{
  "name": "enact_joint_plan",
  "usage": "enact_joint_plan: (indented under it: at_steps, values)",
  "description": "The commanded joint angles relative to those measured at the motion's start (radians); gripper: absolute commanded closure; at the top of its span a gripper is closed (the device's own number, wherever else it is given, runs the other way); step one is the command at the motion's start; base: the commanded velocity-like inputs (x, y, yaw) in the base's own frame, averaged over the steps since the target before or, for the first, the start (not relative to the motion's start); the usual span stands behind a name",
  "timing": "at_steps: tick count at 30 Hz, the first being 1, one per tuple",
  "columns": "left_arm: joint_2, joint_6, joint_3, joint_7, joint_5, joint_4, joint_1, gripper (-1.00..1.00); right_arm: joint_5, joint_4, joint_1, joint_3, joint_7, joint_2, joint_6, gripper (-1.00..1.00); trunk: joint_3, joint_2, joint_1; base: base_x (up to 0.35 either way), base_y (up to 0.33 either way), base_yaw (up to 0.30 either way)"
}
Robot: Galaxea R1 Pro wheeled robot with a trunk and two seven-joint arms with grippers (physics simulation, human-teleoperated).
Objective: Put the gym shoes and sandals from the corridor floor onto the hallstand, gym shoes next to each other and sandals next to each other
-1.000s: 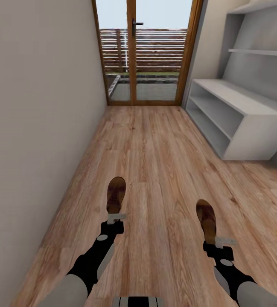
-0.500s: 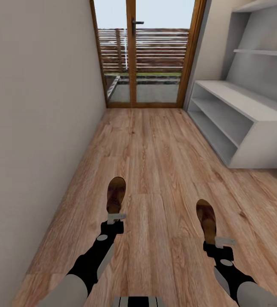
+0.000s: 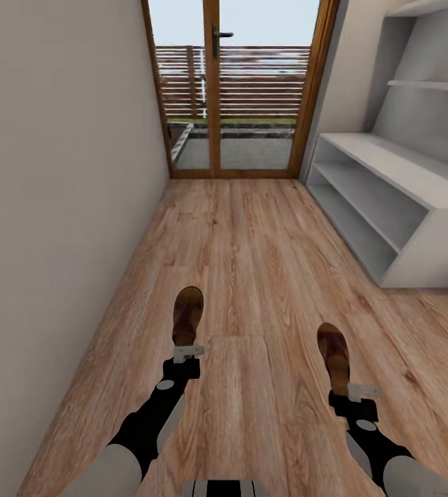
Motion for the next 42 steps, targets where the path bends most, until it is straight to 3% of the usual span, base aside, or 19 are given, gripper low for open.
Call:
enact_joint_plan:
  at_steps: [1, 42]
  values:
    - [0.000, 0.000, 0.000, 0.000, -0.001, 0.000, 0.000, 1.00, -0.003, 0.000, 0.000, 0.000, -0.001, 0.000, -0.001, 1.00, 0.000, 0.000, 0.000, 0.350, 0.000, 0.000]
    - [0.000, 0.000, 0.000, 0.000, -0.001, 0.000, 0.000, 1.00, -0.003, 0.000, 0.000, -0.001, -0.001, 0.001, -0.004, 1.00, 0.005, 0.000, 0.000, 0.350, 0.000, -0.005]
